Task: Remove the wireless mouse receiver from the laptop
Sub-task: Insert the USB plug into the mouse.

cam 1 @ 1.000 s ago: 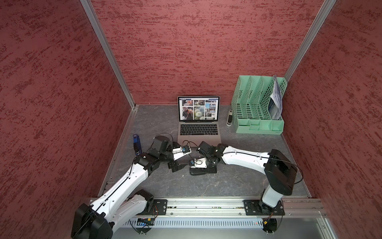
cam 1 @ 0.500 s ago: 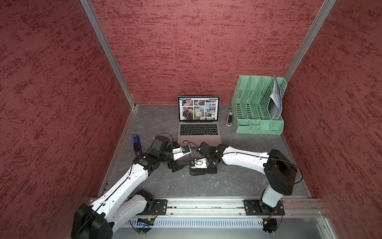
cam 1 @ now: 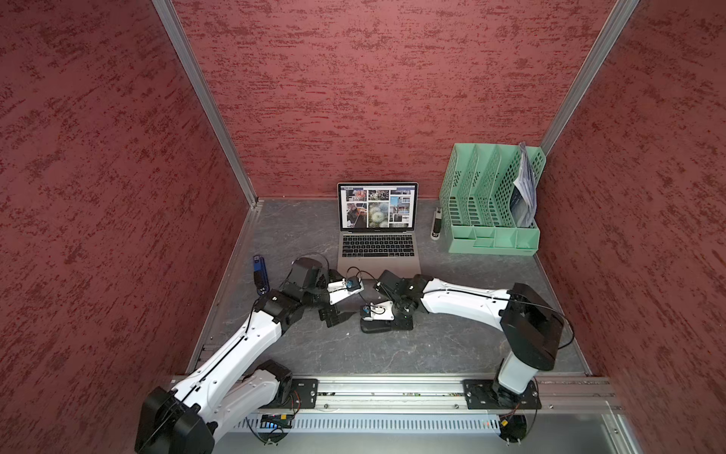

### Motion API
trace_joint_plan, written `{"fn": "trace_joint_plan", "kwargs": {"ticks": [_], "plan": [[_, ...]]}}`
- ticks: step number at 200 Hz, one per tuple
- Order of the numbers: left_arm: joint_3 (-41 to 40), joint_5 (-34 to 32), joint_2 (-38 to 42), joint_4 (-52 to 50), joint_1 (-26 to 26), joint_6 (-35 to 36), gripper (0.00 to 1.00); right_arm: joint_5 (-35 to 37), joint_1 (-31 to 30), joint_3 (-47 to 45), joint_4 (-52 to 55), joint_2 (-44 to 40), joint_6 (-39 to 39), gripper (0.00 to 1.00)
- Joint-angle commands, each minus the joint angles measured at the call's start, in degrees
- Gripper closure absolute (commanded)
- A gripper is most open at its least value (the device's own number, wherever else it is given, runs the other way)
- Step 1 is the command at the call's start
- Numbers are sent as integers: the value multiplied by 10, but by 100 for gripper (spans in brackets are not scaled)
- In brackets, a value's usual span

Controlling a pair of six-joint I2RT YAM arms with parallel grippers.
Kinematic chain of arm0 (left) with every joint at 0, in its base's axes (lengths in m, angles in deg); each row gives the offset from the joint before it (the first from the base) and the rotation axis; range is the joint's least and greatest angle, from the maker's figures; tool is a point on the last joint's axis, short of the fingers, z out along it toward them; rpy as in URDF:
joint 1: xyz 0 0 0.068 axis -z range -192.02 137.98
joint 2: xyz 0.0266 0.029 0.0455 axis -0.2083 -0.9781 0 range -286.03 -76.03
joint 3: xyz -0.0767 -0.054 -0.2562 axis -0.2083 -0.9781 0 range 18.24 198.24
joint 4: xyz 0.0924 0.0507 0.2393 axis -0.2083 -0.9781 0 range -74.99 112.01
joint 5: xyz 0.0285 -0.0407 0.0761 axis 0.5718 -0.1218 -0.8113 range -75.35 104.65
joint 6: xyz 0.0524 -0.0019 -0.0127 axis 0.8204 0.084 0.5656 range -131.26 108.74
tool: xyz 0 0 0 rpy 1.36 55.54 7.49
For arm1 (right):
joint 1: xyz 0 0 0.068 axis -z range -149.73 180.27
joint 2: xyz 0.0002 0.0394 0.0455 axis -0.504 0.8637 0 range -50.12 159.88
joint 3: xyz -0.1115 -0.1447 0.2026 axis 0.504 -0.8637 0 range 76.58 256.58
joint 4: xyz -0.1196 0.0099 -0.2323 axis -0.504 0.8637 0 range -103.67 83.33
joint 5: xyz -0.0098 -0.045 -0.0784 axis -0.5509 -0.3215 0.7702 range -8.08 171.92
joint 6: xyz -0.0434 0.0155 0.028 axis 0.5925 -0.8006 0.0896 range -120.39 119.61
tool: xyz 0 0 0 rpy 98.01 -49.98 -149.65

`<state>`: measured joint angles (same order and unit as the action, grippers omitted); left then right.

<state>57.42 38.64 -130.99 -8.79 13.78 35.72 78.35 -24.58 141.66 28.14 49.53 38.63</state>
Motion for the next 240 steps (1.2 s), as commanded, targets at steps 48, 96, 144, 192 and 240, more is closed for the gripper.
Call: {"fn": "trace_joint_plan", "kwargs": {"ticks": [48,96,144,192,240], "plan": [[-8,0,7,6,3,5,0,19,7,-6,-4,4,3,100],[-9,-2,6,7,3,5,0,20,11,-6,-3,1,2,100],[-9,-3,6,5,3,5,0,17,11,-4,-2,1,2,100],[-9,-4,6,5,3,6,0,5,11,-3,1,-3,-1,100],[-9,-6,5,6,3,7,0,-1,11,-2,5,-3,-3,100]]}}
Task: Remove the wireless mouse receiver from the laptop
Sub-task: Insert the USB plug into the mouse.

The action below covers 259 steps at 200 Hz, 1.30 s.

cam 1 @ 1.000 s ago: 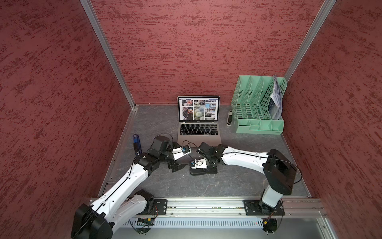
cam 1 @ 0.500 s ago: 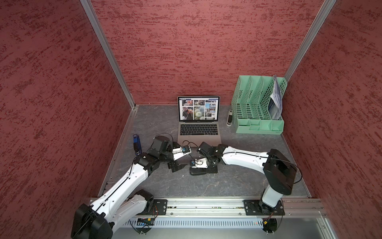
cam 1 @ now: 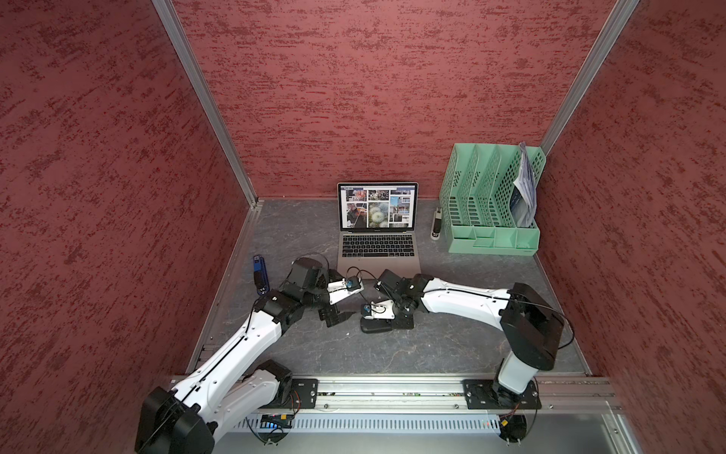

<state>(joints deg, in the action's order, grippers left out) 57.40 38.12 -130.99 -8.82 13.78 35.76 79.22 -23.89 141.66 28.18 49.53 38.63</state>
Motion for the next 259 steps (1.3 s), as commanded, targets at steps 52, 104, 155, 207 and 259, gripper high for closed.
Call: {"fn": "trace_joint_plan", "kwargs": {"ticks": [52,104,155,207,259], "plan": [[-9,-2,5,5,2,7,0,-15,3,-2,7,-3,-6,100],[-10,-2,5,5,2,7,0,-19,1,4,10,6,-8,100],[-10,-4,5,6,2,8,0,-18,0,4,10,9,-8,100],[-10,-4,6,5,2,7,0,-16,0,6,10,13,-9,100],[-11,-5,4,5,1,8,0,-10,0,9,9,16,-13,95]]}}
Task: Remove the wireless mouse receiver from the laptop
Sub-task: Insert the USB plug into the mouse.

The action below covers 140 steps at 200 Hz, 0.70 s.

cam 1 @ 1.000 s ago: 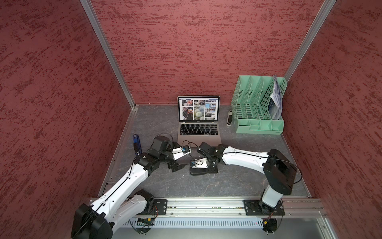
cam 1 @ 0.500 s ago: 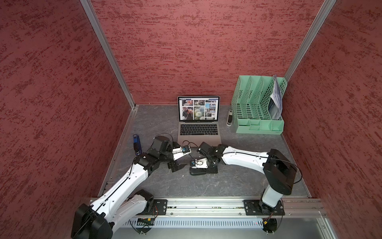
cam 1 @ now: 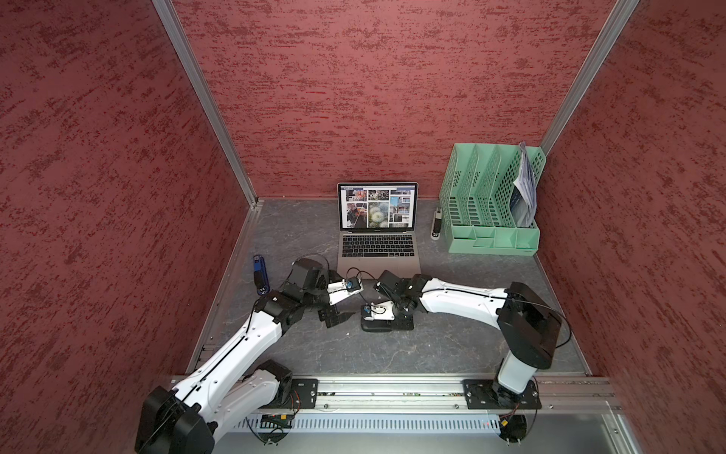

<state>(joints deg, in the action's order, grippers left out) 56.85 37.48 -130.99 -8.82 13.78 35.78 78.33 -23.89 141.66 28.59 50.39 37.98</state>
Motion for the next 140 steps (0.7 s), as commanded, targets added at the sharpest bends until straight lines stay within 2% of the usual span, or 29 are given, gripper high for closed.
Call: {"fn": "trace_joint_plan", "kwargs": {"ticks": [1,140], "plan": [[-6,1,5,5,1,8,0,-1,-1,8,5,7,-7,95],[-6,-1,4,3,1,9,0,6,0,10,3,6,-12,77]]}}
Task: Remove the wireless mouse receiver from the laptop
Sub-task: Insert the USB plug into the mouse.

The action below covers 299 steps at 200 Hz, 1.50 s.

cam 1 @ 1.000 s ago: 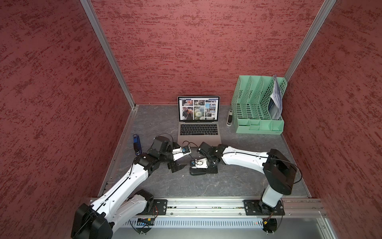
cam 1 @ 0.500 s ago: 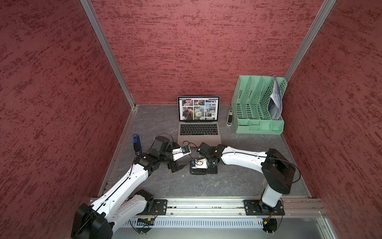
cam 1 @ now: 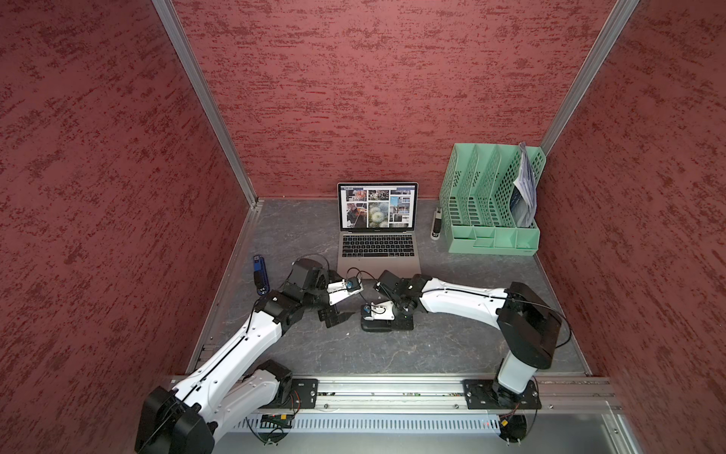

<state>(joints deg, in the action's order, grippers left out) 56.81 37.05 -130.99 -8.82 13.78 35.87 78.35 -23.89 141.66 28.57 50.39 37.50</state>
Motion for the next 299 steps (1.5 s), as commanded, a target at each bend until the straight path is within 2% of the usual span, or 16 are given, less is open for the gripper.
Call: {"fn": "trace_joint_plan", "kwargs": {"ticks": [1,42,111,173,184,191,196,205,226,243,269,299], "plan": [[-5,4,4,3,1,9,0,6,0,10,3,5,-7,77],[-6,2,4,2,1,9,0,7,0,10,3,5,-8,72],[-3,3,4,1,2,10,0,7,-1,16,10,-8,-8,70],[16,-13,35,-11,2,23,0,49,10,46,75,-128,-9,65],[23,-13,40,-18,1,19,0,50,19,40,75,-153,-42,65],[29,-7,38,-21,1,8,0,42,26,35,70,-166,-61,68],[35,-1,35,-24,2,-2,0,33,30,30,65,-168,-76,73],[46,15,29,-33,3,-17,0,13,34,20,51,-184,-102,100],[55,32,21,-29,5,-54,0,-43,33,-2,15,-174,-164,100],[41,41,31,-13,7,-66,0,-72,32,-9,-9,-128,-197,100],[18,55,58,15,8,-89,0,-102,33,0,-7,-88,-190,100],[-4,48,78,36,9,-106,0,-125,33,-5,-27,-82,-192,100]]}}
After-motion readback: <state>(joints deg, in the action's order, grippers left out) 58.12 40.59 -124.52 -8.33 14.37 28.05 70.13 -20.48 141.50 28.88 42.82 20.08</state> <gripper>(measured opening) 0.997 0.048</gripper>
